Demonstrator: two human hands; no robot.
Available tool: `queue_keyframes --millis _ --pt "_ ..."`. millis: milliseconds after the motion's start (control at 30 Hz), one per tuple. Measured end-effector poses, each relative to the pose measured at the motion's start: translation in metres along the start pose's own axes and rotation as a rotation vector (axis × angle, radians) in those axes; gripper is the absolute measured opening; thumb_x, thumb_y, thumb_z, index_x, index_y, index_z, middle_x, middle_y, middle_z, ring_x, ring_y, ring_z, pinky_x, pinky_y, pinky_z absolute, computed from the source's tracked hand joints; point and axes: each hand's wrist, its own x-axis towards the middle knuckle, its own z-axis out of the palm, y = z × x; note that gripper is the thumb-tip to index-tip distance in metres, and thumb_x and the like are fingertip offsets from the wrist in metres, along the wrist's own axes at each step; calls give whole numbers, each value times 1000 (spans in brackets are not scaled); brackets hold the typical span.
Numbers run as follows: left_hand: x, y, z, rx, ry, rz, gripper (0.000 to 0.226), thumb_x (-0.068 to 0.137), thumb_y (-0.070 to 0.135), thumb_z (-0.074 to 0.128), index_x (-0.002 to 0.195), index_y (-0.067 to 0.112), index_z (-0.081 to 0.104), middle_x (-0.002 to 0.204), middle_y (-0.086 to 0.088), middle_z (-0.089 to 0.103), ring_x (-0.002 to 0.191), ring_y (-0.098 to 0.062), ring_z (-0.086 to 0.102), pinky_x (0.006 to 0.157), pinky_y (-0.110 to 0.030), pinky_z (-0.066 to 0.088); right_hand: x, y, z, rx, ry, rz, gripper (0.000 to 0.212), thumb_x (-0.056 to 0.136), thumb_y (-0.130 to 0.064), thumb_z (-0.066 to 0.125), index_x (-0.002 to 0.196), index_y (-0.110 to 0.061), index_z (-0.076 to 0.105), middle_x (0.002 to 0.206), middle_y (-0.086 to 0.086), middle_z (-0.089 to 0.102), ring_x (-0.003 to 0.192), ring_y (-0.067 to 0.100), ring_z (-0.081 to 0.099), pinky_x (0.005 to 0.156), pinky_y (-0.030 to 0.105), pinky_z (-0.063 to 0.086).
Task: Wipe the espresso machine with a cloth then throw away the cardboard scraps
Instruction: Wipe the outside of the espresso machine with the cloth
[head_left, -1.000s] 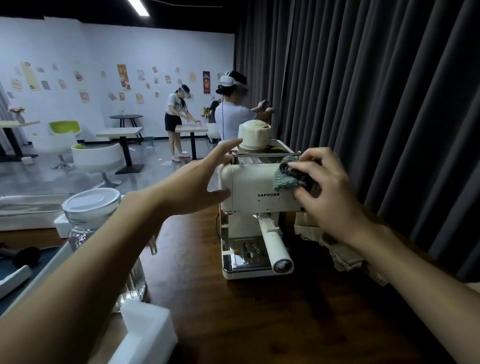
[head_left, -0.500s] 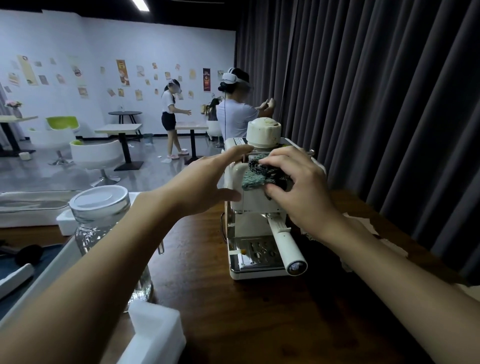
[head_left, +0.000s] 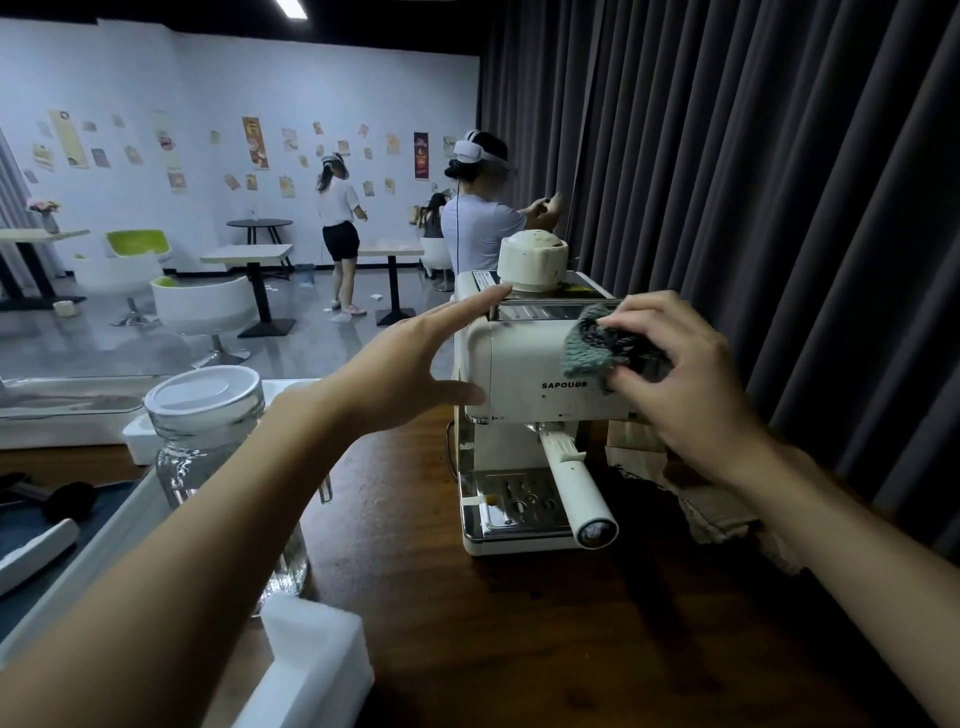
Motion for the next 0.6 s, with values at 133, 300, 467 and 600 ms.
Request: queue_keyframes --millis 133,300,467,600 --pt "-2 0 2 -53 14 10 110 76 25 84 144 68 10 145 36 25 125 8 35 107 -27 33 -8 17 -12 8 60 52 39 73 6 76 108 -10 69 107 2 59 103 14 58 93 13 41" --pt "-4 0 6 -87 27 0 105 77 20 82 151 54 17 154 23 30 136 -11 40 112 -37 38 -11 17 -10 17 72 83 39 74 2 78 110 -8 69 110 3 59 105 14 58 94 15 43" --pt "-4 0 7 -111 29 -4 104 77 18 82 153 51 19 158 18 31 140 -16 40 114 -43 39 -14 8 -2 20 77 70 43 75 -10 81 115 -3 68 113 5 58 108 16 57 98 21 45" --pt "-4 -1 7 -134 31 22 103 77 19 82 153 50 19 154 24 30 141 -9 37 115 -35 36 -17 8 -1 -15 59 28 42 80 -17 77 119 -4 67 116 6 56 111 16 55 100 23 46"
